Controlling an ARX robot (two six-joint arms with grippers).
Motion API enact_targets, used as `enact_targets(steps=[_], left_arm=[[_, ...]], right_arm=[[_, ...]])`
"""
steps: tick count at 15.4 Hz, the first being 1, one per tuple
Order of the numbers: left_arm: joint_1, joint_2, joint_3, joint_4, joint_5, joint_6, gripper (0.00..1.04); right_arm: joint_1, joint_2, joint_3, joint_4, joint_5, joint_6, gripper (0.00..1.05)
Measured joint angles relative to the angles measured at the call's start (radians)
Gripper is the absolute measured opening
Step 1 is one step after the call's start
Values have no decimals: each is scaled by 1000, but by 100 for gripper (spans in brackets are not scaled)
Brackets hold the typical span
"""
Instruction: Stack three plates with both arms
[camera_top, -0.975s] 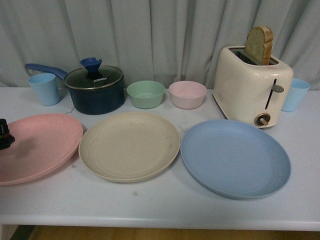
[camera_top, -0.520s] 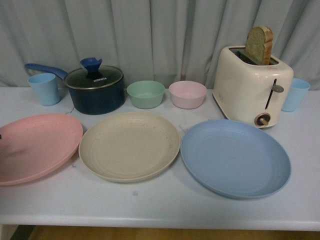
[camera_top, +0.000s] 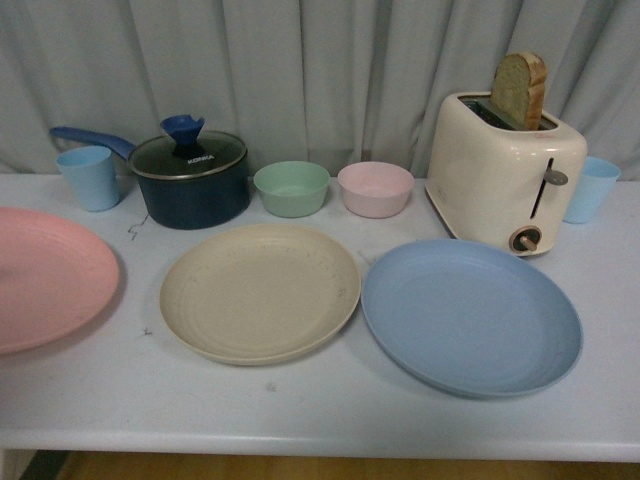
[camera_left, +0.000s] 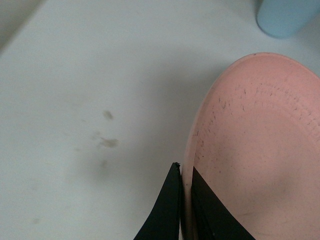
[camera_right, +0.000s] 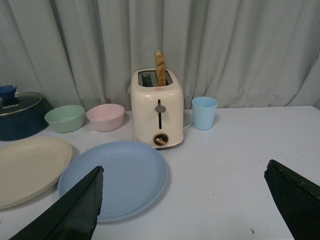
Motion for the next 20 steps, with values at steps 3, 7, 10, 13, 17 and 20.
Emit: enact_targets(steps=[3,7,10,13,17,20], left_arm=[[-73,-224,-42,-9,46,-5,3],[-405,-291,-177,115,58,-78,3],[-562,-169,-128,207,8,-142,3],[-572,-34,-63,212,-40,-187,3],[-527,57,5,243,-66,-256,3],[-517,112,3,254,-64,-278,3]], right_arm=[[0,0,0,0,0,0,98],[0,0,0,0,0,0,98],[0,0,0,0,0,0,98],[0,0,0,0,0,0,98],[0,0,0,0,0,0,98],[0,0,0,0,0,0,98]])
